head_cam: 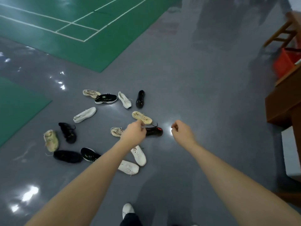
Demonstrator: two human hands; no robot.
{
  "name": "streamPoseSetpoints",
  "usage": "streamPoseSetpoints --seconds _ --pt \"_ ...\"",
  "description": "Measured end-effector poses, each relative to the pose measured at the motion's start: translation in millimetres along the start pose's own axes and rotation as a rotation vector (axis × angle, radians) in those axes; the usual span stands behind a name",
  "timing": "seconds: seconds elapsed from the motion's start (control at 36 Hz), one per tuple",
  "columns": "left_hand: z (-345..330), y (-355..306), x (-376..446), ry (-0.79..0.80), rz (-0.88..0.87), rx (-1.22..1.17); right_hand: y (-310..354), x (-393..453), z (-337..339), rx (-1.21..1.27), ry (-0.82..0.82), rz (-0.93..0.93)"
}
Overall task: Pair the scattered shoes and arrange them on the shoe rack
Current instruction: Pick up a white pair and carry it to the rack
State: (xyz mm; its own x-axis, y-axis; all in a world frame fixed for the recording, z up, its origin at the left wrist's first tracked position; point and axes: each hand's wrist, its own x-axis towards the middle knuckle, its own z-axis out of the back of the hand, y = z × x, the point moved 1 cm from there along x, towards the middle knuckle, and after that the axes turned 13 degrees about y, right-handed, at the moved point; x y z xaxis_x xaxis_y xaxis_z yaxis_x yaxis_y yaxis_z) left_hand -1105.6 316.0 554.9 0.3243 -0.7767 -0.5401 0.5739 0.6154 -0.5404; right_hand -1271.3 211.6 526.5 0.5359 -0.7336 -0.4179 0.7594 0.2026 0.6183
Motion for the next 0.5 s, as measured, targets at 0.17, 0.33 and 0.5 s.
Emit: streamPoseSetpoints --seconds 0.17,0.33,0.5 --pt "46.8 74.5 14.9 -0.024 0.023 -0.016 62.9 40.8 -59.2 -0.039 0.072 0.042" --pt "67.4 117.5 36.7 -0.003 0.060 -0.041 95.5 74.8 -95.4 -0.073 0.133 0.056" --pt "66.0 155.7 69.5 -0.005 0.136 -0.126 103.2 113.9 -127.8 -0.067 0.202 0.040"
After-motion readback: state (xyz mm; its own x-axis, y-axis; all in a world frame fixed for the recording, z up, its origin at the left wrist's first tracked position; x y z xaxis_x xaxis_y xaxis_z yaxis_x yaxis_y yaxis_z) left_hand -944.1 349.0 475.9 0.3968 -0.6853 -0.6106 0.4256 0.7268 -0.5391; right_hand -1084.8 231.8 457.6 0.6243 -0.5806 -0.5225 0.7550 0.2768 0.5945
